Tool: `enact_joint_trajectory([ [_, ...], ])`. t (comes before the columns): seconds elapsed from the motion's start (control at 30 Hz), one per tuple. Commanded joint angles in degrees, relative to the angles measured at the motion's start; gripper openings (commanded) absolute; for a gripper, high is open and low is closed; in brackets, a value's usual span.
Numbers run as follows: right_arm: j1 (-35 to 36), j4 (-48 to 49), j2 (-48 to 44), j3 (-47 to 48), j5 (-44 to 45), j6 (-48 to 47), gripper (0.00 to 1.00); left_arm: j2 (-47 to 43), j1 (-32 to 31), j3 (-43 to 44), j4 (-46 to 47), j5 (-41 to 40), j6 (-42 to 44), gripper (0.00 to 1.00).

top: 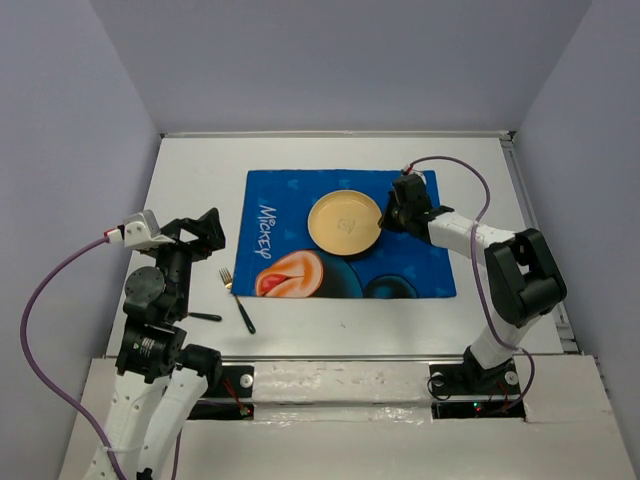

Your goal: Set the dinner table for one person

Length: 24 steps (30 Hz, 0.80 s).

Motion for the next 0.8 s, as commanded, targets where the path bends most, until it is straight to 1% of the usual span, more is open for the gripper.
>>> enact_joint_trajectory([
  [0.0, -0.21, 1.75, -0.48, 0.33, 0.53, 0.95, 0.00, -0.62, -0.25, -0.53, 2.52, 0.50, 0.11, 0.99],
  [0.07, -0.21, 1.22, 0.05, 0.50, 0.18, 1.13, 0.00, -0.53, -0.16, -0.53, 2.52, 0.59, 0.11, 0.99],
  [0.2, -0.21, -0.45, 0.84, 0.94, -0.09, 1.22, 0.08, -0.62, -0.25, -0.44, 2.52, 0.59, 0.11, 0.99],
  [0.23, -0.21, -0.89, 0.92, 0.86, -0.09, 1.39, 0.13, -0.53, -0.16, -0.44, 2.61, 0.59, -0.06, 0.99],
  [0.37, -0.21, -1.15, 1.28, 0.42, 0.35, 1.48, 0.28, -0.62, -0.25, -0.44, 2.61, 0.50, 0.02, 0.99],
  [0.4, -0.21, -1.42, 1.28, 0.50, 0.26, 1.31, 0.29, -0.62, -0.25, -0.44, 2.61, 0.50, 0.02, 0.99],
  [0.43, -0.21, -1.59, 1.19, 0.77, 0.17, 0.78, 0.36, -0.53, -0.25, -0.44, 2.61, 0.50, 0.02, 0.99],
  [0.57, -0.21, -2.91, -0.04, 1.73, -1.84, -0.10, 0.37, -0.53, -0.25, -0.44, 2.61, 0.85, -0.06, 0.99],
  [0.63, -0.21, -3.44, -1.62, 1.47, -1.24, -0.36, 0.38, -0.71, -0.25, -0.44, 2.70, 1.12, -0.07, 0.99],
  [0.67, -0.21, -3.79, -3.71, 1.30, -0.80, -0.89, 0.40, -0.80, -0.25, -0.44, 2.70, 1.12, -0.15, 0.99],
  [0.7, -0.21, -4.49, -5.13, 0.95, -0.18, -1.24, 0.46, -0.88, -0.16, -0.44, 2.70, 1.20, -0.15, 0.99],
  [0.73, -0.21, -5.19, -6.62, 0.60, 1.21, -1.59, 0.46, -1.06, -0.25, -0.53, 2.70, 1.21, -0.15, 0.99],
  [0.77, -0.21, -5.81, -10.11, 0.16, 2.27, -2.20, 0.46, -1.15, -0.25, -0.53, 2.61, 1.21, -0.07, 0.99],
])
